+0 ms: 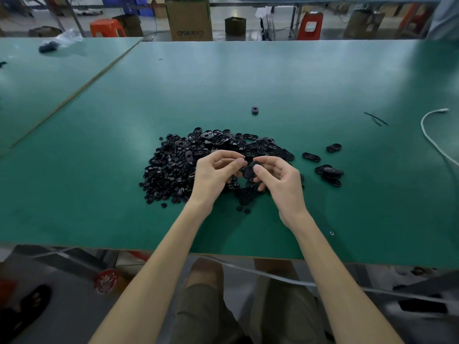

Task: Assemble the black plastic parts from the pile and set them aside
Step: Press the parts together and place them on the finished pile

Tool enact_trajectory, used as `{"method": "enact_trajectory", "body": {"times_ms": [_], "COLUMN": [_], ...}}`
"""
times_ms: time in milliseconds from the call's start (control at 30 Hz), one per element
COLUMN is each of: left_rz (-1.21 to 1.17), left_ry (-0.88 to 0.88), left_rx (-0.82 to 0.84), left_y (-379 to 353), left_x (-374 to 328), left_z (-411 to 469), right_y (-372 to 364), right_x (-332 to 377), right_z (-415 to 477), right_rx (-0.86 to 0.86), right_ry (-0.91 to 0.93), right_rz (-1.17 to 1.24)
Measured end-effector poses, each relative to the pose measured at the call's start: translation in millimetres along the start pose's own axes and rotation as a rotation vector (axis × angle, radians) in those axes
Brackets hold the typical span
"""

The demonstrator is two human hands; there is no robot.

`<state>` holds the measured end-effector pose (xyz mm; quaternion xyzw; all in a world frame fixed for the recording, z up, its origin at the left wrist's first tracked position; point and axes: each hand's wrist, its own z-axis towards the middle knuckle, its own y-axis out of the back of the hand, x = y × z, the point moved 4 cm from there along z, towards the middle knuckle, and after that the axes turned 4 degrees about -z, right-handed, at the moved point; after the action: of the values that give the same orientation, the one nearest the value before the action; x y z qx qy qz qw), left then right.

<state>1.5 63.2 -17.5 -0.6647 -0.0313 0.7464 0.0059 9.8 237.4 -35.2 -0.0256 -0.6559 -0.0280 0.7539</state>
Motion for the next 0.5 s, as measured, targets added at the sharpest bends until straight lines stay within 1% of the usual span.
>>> {"method": "enact_trajectory", "body": {"times_ms": [200, 500], "left_rz": [0.015, -0.052], "left_ry": [-0.137, -0.119], "left_rx": [-0.001, -0.017], "left_y": [-3.9, 0.3], "left_x": [4.5, 5.8], "left_z": [-4.7, -6.7], "right_y": [0.9, 0.7], "right_x": [-2.3, -2.7], "right_z": [1.4, 1.4], "right_rx": [-0.011, -0.014], "right_ry": [-0.003, -0.007], "right_rz": [0.013, 0.033]}}
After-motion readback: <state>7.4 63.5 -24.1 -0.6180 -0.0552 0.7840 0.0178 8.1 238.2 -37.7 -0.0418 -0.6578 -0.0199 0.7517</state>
